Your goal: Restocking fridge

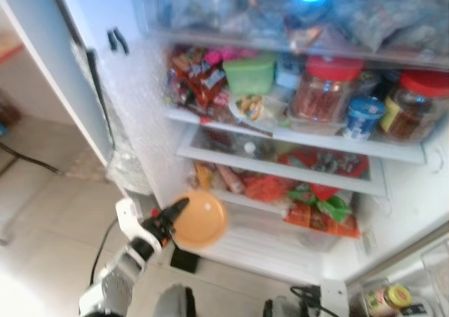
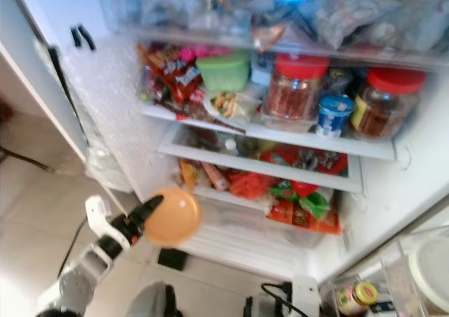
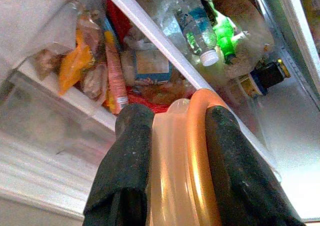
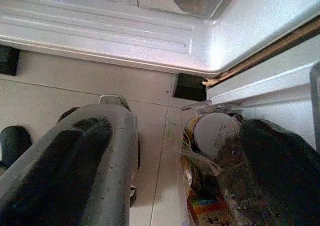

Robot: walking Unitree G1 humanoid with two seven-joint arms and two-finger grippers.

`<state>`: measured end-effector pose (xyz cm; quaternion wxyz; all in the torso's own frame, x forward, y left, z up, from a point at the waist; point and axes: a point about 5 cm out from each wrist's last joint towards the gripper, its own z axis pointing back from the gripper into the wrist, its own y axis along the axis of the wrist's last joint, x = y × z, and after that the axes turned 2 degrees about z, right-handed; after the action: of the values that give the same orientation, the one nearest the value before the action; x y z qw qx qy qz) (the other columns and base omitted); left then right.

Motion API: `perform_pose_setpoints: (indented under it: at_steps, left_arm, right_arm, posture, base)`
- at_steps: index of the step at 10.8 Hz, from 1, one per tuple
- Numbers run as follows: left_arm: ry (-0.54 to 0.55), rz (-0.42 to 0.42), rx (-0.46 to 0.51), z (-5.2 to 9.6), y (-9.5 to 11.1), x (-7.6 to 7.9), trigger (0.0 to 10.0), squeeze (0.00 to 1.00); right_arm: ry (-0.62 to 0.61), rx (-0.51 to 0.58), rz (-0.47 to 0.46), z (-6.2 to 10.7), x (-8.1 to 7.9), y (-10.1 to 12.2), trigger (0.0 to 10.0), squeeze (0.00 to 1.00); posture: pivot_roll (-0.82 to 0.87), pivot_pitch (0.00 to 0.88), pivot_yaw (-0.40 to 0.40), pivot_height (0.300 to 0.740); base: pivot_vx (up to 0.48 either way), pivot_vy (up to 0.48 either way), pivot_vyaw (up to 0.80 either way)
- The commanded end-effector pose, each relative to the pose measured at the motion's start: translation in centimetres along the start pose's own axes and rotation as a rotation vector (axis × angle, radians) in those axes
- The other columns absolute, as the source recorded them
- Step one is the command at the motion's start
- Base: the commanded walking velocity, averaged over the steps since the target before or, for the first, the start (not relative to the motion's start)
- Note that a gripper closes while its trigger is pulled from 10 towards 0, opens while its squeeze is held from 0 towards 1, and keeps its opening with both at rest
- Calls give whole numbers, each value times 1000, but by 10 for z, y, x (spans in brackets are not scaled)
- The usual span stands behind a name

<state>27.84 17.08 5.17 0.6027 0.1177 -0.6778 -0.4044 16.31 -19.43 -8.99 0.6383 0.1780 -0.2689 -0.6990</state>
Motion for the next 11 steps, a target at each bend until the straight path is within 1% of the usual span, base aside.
perform_pose_setpoints:
  at_steps: [1, 4, 5, 7, 11]
  left_arm:
    - [-11, -8, 7, -3, 2, 3, 10000, 0]
    - [-28, -12, 12, -10, 5, 6, 10000, 0]
    - [-28, -12, 30, -16, 9, 7, 10000, 0]
    - [-29, 14, 45, -20, 10, 8, 10000, 0]
    - [-43, 15, 40, -24, 9, 9, 10000, 0]
  right_arm:
    - [0, -66, -8, 4, -1, -17, 10000, 0]
    - [2, -69, -12, 4, -2, -18, 10000, 0]
    - [3, -70, -13, 4, -2, -18, 10000, 0]
    - [1, -72, -14, 4, -1, -18, 10000, 0]
    - [-1, -72, -13, 4, 0, -18, 10000, 0]
  posture:
    - [-36, 104, 18, 643]
    - [-37, 103, 19, 643]
    - [-37, 105, 20, 643]
    - [-40, 107, 19, 643]
    - [-39, 104, 14, 643]
  base:
    - [0, 0, 0]
    - [0, 0, 0]
    - [0, 0, 0]
    - [0, 0, 0]
    - [0, 0, 0]
